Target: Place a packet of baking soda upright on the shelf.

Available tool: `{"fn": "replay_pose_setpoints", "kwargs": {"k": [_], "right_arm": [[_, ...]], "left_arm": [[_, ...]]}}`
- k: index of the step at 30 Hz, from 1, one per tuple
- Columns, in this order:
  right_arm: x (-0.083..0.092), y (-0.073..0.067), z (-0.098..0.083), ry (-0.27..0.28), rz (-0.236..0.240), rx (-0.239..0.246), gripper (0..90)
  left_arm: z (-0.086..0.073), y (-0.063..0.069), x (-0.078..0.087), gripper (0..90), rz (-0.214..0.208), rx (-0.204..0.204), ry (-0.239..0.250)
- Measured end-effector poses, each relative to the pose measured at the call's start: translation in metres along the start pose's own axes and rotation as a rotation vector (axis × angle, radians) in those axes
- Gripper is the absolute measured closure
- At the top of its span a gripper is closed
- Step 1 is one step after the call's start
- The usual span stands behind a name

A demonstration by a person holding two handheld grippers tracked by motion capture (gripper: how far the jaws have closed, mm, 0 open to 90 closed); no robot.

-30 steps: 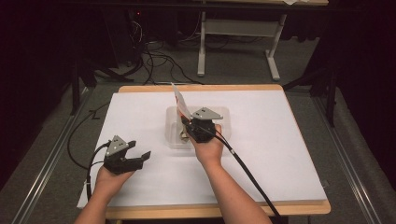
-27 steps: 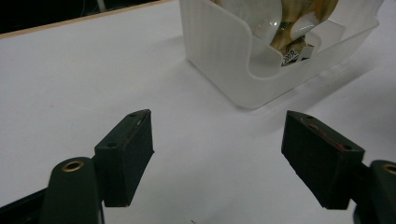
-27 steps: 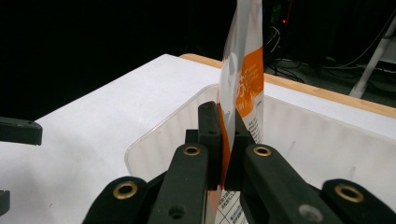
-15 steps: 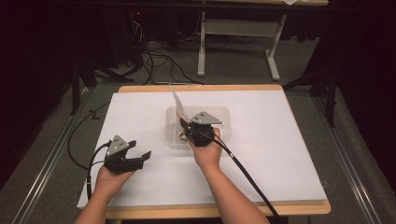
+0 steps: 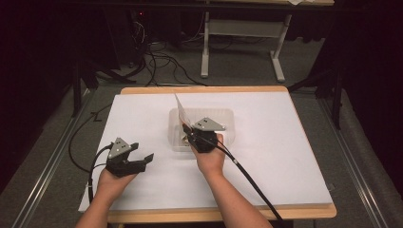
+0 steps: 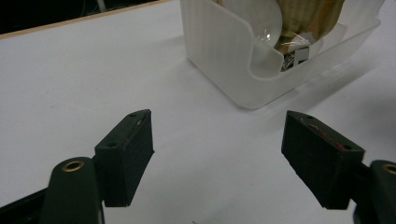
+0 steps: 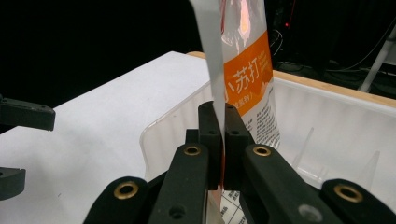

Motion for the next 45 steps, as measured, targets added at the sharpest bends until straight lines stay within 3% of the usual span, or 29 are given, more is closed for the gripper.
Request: {"fn": "replay_pose_setpoints", "kwargs": {"k": [6, 20, 27, 31, 34, 38, 45], "right_arm": [[-0.003, -0.005, -0.021, -0.036, 0.01, 0.006, 89.9], [-0.001, -0.005, -0.026, -0.039, 0.006, 0.007, 88.7], [0.0, -0.006, -0.019, -0.032, 0.012, 0.001, 79.3], [0.004, -0.008, -0.006, -0.008, 0.014, 0.016, 65.4], [0.006, -0.008, -0.001, 0.002, 0.018, 0.015, 63.0], [0.01, -0.008, 0.01, 0.022, 0.006, 0.017, 52.2], [0.015, -0.01, 0.004, -0.006, 0.001, 0.028, 43.8]], "left_arm": [[0.0, 0.0, 0.0, 25.4, -0.001, -0.002, -0.004], [-0.001, 0.0, -0.001, 25.4, -0.001, -0.006, -0.007], [-0.001, -0.001, -0.001, 25.4, 0.0, -0.002, -0.005], [-0.001, 0.0, -0.001, 25.4, 0.0, -0.003, -0.005], [0.0, 0.0, -0.001, 25.4, 0.001, -0.002, -0.004], [-0.001, 0.0, -0.001, 25.4, 0.002, -0.003, -0.005], [-0.001, -0.001, -0.001, 25.4, 0.002, -0.006, -0.006]]}}
Point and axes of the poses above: each handheld gripper's, and its own axes: x roughly backward along the jaws, z roughly out of its top, y roughly to its right, the point moved 10 cm from there along -x, roughly forward along the jaws, and after that the axes turned 9 degrees about -z, right-handed, at the moved point
